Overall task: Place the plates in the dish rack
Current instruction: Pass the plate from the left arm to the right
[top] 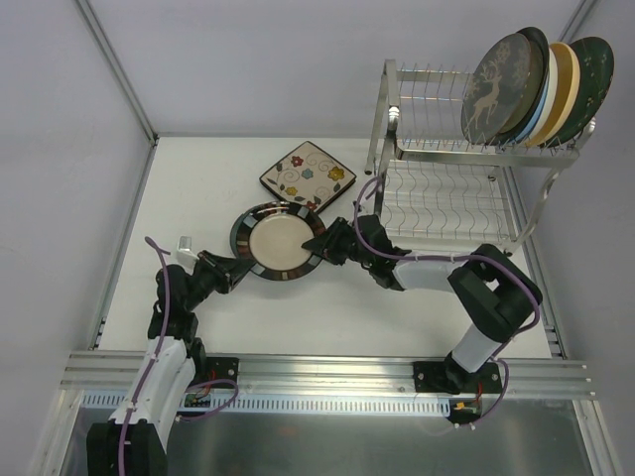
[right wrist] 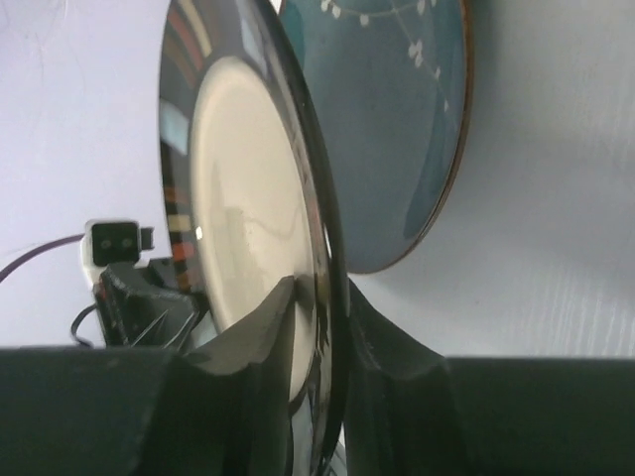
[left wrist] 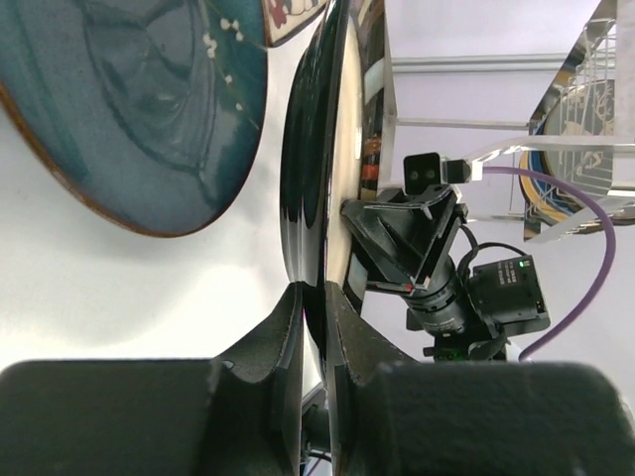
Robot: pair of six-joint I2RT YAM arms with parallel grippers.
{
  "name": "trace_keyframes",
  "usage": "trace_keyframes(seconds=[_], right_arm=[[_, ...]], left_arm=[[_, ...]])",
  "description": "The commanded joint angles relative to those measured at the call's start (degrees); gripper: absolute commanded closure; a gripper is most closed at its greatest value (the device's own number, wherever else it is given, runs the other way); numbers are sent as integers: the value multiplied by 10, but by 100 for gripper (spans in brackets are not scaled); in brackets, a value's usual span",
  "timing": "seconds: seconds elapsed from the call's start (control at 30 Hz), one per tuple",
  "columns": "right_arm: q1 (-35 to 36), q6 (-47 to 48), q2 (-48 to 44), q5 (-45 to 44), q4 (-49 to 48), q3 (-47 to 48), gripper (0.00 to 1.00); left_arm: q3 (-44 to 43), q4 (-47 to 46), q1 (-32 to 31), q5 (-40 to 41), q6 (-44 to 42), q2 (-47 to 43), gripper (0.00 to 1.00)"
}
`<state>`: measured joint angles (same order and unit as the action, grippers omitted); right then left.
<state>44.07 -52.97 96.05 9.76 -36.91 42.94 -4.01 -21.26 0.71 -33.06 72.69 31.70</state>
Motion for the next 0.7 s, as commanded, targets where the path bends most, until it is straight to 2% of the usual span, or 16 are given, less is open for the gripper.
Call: trace_keyframes(seconds=[0.0, 0.2, 0.33, 0.37, 0.43, 0.47, 0.57, 0.67], right_arm=[[3, 14, -52, 5, -48, -9, 78], [3, 59, -123, -12, 3, -9, 99], [2, 91, -168, -28, 49, -4, 99], [2, 103, -176, -31, 56, -2, 99], [3, 117, -205, -43, 82, -1, 99], [2, 131, -216, -48, 93, 3, 100], [2, 150, -263, -66, 136, 7, 99], [0, 183, -312, -79, 195, 20, 99]], left_arm=[[3, -106, -5, -39, 19, -18, 100], [13, -99, -5, -43, 19, -18, 94], [11, -87, -5, -46, 14, -20, 76], [9, -79, -5, -46, 12, -21, 67], [5, -70, -5, -46, 4, -23, 61], [3, -61, -5, -45, 2, -23, 52], [-6, -43, -5, -46, -12, -22, 34], [-18, -30, -5, -43, -24, -19, 23]])
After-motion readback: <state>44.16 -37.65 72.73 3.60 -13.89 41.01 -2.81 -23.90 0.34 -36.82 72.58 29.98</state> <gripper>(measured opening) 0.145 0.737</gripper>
